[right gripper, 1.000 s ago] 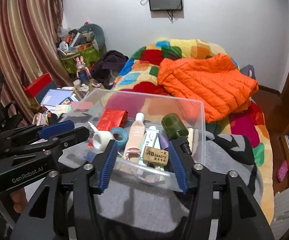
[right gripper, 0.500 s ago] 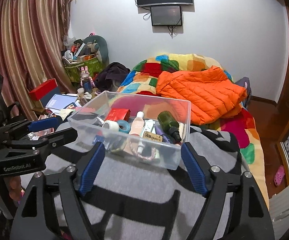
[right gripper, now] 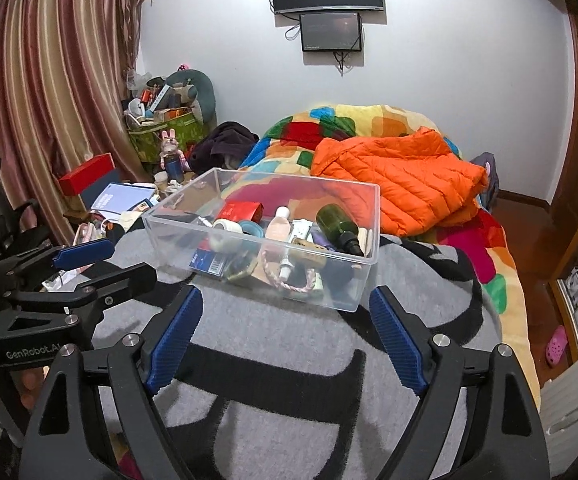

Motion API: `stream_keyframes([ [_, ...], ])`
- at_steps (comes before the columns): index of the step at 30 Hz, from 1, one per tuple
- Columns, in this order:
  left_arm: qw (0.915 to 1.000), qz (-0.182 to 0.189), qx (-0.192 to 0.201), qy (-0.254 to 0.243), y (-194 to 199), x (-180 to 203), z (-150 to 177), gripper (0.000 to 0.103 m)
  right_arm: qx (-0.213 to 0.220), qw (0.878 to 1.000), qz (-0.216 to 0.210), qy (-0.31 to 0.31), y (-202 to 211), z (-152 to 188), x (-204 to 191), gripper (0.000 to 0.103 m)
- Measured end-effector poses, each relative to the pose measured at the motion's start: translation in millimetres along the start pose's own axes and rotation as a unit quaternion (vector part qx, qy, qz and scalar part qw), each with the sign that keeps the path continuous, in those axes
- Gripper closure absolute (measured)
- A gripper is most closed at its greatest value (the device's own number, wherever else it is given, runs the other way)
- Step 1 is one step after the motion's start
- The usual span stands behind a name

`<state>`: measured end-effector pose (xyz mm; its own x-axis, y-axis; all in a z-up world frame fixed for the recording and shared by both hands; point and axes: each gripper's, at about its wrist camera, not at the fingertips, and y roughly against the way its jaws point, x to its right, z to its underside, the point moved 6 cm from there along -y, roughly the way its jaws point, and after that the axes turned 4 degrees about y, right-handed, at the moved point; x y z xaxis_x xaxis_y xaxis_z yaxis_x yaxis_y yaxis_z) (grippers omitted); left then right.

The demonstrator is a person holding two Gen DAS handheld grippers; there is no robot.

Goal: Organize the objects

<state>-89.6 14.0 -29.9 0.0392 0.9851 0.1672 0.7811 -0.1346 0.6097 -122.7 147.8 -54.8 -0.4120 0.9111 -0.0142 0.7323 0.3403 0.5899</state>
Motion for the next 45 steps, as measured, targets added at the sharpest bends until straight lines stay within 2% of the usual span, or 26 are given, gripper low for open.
stream_keyframes([
  [11,1.0000,0.002,-0.004,0.001,-3.2,-0.7,-2.1,0.026,-0.004,1.000,-0.001,-0.005,-5.6,1.2,0.4,0.020],
  [12,1.0000,0.002,-0.004,0.001,-3.6,-0.8,-2.0,0.025,-0.005,1.000,-0.001,-0.005,-6.0,1.3,0.2,0.020],
  [14,1.0000,-0.001,-0.004,0.003,-4.0,-1.1,-2.5,0.013,-0.006,1.000,-0.001,-0.004,-6.7,1.7,-0.2,0.020],
  [20,1.0000,-0.003,0.007,-0.002,0.9,1.3,-3.7,0.012,-0.007,1.000,-0.002,-0.006,-6.6,2.2,-0.8,0.020],
  [25,1.0000,-0.003,0.006,-0.001,1.3,1.0,-4.2,0.009,-0.007,1.000,-0.002,-0.006,-6.2,2.2,-0.5,0.020],
  [45,1.0000,-0.002,0.001,0.002,2.8,-0.8,-3.7,0.008,-0.001,1.000,0.002,-0.015,-0.2,-1.3,8.0,0.020],
])
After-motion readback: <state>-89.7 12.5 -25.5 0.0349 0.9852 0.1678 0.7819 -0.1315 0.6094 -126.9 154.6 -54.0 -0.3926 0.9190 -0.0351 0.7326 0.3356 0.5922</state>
